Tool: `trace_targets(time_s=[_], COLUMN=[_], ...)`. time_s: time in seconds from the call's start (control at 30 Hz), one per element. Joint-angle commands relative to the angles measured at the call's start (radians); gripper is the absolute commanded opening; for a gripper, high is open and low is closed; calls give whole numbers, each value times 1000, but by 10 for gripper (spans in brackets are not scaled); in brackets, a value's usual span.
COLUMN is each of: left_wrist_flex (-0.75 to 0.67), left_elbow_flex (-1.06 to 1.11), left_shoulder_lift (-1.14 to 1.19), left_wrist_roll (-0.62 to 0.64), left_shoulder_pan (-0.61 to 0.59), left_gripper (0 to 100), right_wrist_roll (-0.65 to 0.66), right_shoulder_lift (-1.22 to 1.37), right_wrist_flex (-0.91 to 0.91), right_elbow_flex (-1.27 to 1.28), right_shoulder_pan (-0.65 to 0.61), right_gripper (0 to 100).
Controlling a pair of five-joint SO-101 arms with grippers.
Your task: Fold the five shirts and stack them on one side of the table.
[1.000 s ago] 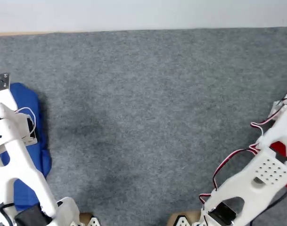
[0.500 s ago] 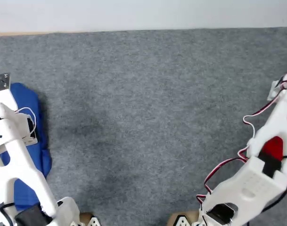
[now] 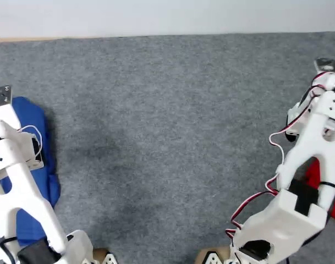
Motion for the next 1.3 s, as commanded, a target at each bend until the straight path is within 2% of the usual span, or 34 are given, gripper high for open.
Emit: trace_targets(time_s=[0.0, 0.17, 0.37, 0.57, 0.7, 0.93, 1.1, 1.27], left_wrist_flex=[-12, -12, -14, -32, -84, -97, -203, -219], left_elbow_flex=[-7, -2, 13, 8, -22, -119, -114, -120], left_shoulder_lift=[-34, -29, 8, 158, 204, 215, 227, 333], left_wrist_roll=[-44, -210, -404, -566, -621, -683, -690, -717], left_shoulder_pan=[5, -12, -114, -209, -270, -331, -385, -391], left_gripper=[89, 65, 162, 175, 182, 210, 211, 211], right_wrist_roll=[-2, 14, 77, 127, 124, 123, 121, 121], right_shoulder_lift=[-99, -206, -380, -479, -503, -504, -504, -504], right_wrist_flex=[45, 45, 44, 44, 44, 44, 44, 45], right_elbow_flex=[-51, 72, 341, 509, 546, 551, 551, 551], right_shoulder_pan=[-13, -15, -13, -10, -10, -8, -8, -8], right_gripper=[11, 15, 15, 15, 15, 15, 15, 15])
